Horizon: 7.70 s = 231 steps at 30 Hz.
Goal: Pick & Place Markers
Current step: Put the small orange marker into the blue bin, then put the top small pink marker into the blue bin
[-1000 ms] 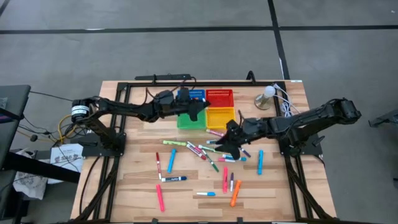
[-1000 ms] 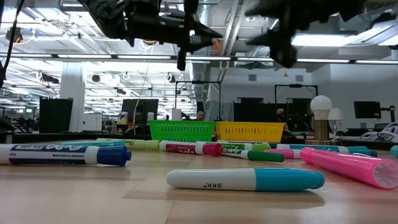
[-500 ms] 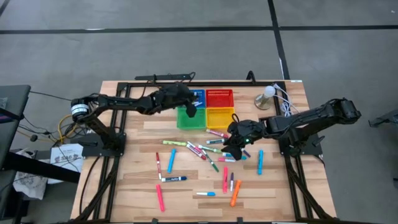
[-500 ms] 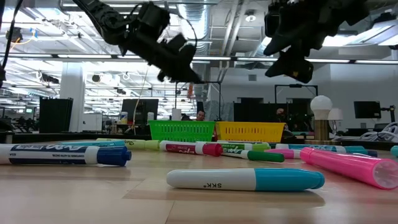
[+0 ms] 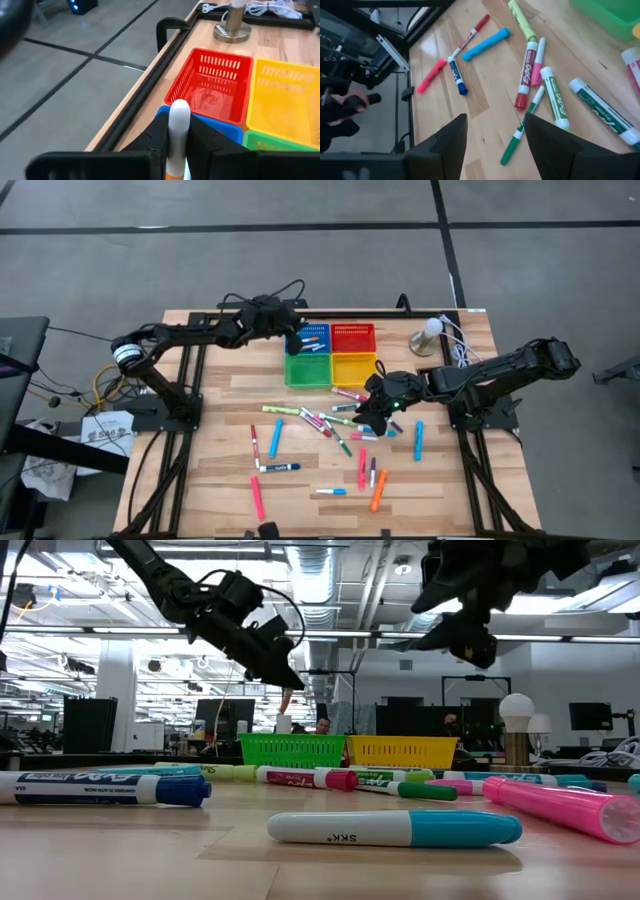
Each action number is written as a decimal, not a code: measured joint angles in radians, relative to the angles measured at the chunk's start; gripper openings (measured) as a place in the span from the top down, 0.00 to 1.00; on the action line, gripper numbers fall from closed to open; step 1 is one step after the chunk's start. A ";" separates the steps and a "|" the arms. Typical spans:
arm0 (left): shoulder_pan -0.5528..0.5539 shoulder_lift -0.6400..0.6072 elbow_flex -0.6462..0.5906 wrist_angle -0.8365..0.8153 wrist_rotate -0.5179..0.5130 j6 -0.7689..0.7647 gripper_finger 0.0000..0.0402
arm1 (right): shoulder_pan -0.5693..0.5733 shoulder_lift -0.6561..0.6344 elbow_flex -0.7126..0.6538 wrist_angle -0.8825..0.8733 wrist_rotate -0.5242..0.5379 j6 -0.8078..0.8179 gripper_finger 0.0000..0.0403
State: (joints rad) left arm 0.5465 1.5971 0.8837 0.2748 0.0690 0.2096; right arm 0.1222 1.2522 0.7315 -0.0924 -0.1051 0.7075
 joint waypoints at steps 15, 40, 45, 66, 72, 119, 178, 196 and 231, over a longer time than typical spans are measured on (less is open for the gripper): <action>-0.034 0.204 0.050 0.046 0.035 0.082 0.89 | 0.000 0.000 0.000 0.004 0.002 0.028 0.54; -0.034 0.256 0.060 0.040 0.033 0.101 0.79 | 0.000 0.000 0.000 0.003 -0.001 0.027 0.54; -0.035 0.226 0.059 0.040 -0.033 0.107 0.74 | 0.000 0.000 0.000 0.003 -0.001 0.027 0.54; -0.407 -0.495 -0.163 -0.006 -0.003 -0.494 0.71 | 0.000 0.000 0.000 -0.006 -0.001 -0.094 0.54; -0.564 -0.549 -0.214 -0.006 -0.010 -0.727 0.71 | 0.002 0.000 0.000 -0.021 -0.002 -0.185 0.54; -0.662 -0.127 -0.155 -0.005 0.065 -0.640 0.71 | 0.015 0.000 0.000 -0.190 0.004 -0.349 0.55; -0.646 0.228 -0.045 -0.183 -0.166 -0.154 0.71 | 0.065 0.000 0.000 -0.161 0.005 -0.296 0.55; -0.647 0.228 -0.045 -0.182 -0.181 -0.160 0.71 | 0.065 0.000 0.000 -0.161 0.005 -0.296 0.55; -0.659 0.225 -0.046 -0.180 -0.181 -0.162 0.87 | 0.065 0.000 0.000 -0.161 0.004 -0.296 0.55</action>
State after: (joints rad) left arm -0.1123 1.8225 0.8375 0.0952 -0.1120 0.0475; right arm 0.1875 1.2526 0.7311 -0.2535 -0.1011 0.4114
